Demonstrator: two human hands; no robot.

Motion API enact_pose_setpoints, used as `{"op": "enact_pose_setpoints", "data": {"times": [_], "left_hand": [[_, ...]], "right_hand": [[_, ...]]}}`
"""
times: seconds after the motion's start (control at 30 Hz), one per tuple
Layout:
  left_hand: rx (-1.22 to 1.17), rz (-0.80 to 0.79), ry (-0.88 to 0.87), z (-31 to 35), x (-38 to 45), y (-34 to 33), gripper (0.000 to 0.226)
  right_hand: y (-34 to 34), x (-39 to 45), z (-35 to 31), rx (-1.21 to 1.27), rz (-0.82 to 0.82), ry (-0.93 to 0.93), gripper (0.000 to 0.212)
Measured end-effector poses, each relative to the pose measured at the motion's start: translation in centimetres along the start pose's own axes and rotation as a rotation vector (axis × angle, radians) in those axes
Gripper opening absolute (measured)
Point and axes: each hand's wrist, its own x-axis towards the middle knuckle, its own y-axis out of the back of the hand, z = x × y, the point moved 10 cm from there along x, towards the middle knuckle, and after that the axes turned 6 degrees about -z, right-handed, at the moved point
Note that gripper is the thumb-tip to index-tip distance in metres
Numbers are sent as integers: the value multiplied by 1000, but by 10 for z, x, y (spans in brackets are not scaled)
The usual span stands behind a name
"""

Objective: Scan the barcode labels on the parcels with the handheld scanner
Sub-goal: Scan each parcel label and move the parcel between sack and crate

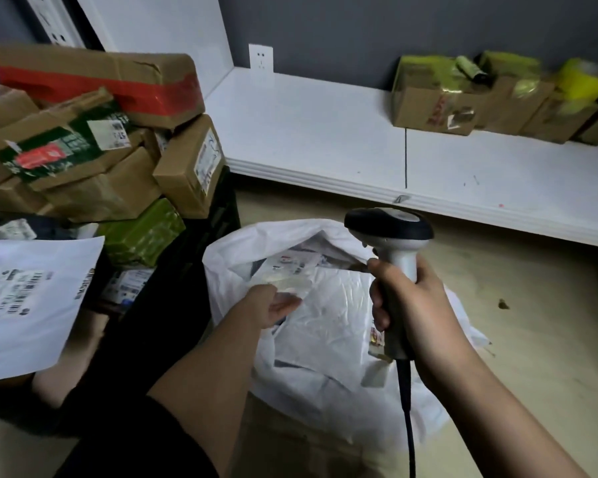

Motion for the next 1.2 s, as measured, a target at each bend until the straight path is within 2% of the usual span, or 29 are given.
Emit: {"op": "enact_pose_setpoints", "data": {"times": [0.1, 0.23, 0.3, 0.37, 0.5, 0.57, 0.63, 0.7, 0.77, 0.87, 0.93, 1.0, 1.13, 1.2], "left_hand": [[228, -88, 169, -13, -17, -3, 43], [619, -124, 165, 1, -46, 13, 35], [824, -48, 65, 23, -68, 26, 23], [977, 37, -103, 59, -101, 41, 21], [1379, 221, -593, 145, -194, 74, 11], [1547, 325, -707, 171, -241, 101, 10], [1616, 420, -732, 189, -273, 133, 18], [1634, 595, -689, 205, -298, 177, 33], [1631, 777, -555, 214, -313, 225, 54], [1529, 917, -333, 216, -322, 291, 75], [1396, 909, -266, 216, -319, 322, 93], [1205, 866, -296, 219, -311, 342, 105], [929, 854, -349, 227, -300, 373, 112], [833, 820, -366, 224, -300, 373, 108]], "right_hand": [[-5, -2, -2, -13, 1, 5, 15], [-14, -13, -10, -21, -7, 22, 14], [-25, -17, -16, -1, -35, 31, 13], [-42, -24, -24, 5, -68, 37, 12], [-93, -41, -41, -2, -162, 72, 12], [-124, -51, -46, -7, -221, 87, 12], [-153, -58, -48, -18, -276, 97, 11], [-182, -66, -50, -29, -326, 104, 11], [-208, -73, -50, -28, -373, 103, 11], [-239, -80, -46, -38, -420, 94, 12], [-255, -81, -43, -41, -440, 91, 13], [-267, -82, -42, -41, -455, 93, 13], [-278, -80, -37, -46, -469, 84, 13], [-281, -78, -35, -41, -473, 75, 13]]}}
